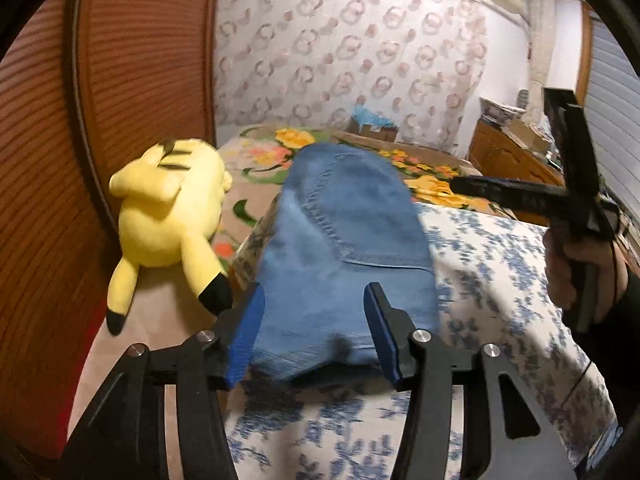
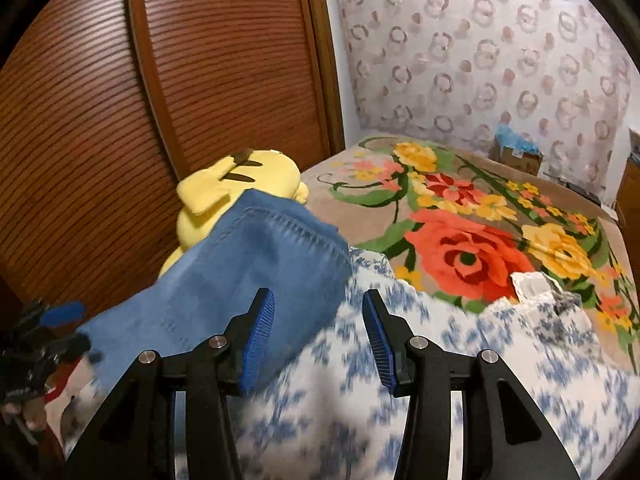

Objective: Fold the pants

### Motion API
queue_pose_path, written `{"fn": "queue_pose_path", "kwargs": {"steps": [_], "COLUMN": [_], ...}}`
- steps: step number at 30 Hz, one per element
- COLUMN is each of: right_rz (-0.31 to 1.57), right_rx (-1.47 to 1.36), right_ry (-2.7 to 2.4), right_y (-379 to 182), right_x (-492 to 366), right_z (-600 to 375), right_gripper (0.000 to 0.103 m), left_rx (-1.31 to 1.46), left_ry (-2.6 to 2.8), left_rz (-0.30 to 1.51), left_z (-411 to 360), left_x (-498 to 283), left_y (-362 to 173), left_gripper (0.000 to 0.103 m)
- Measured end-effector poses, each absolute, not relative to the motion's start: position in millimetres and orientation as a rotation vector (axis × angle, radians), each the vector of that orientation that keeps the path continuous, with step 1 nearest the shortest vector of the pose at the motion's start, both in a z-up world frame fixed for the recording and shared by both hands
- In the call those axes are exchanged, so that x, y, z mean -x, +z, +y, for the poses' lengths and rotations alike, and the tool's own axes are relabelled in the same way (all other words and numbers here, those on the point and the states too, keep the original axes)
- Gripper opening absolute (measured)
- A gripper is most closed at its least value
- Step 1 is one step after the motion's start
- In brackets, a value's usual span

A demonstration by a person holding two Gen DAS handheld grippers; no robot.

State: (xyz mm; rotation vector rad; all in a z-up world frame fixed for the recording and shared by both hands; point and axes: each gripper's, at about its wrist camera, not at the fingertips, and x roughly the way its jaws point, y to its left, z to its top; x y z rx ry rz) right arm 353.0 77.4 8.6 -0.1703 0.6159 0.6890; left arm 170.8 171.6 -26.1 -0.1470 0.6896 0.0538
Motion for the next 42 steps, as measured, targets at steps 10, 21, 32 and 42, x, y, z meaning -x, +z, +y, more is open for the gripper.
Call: {"fn": "queue_pose_path", "kwargs": {"steps": [10, 21, 32, 42], "right_rz": [0.547, 0.479, 0.402, 0.344], "right_rx": [0.120, 0.075, 0.043, 0.021], "right_ry": [0.626, 0.502, 0.373, 0.313], "right_y": [26, 43, 60, 67], "right_x": [-245, -145, -55, -6], "right_z": [-11, -81, -112, -122], "right_gripper": [0.048, 0.053, 0.071, 0.080], "left_rx": [0.102, 0.046, 0.041, 0.029], "left_ry": [-0.050, -0.096, -0.091, -0.092], "left_rz": [0.628, 0.568, 0.510, 0.486], "left_z": [114, 51, 11, -7], "left_x": [-154, -128, -95, -82], "left_y": [1, 26, 53, 63], "left_gripper": [0.086, 0.095, 0.095, 0.095]}}
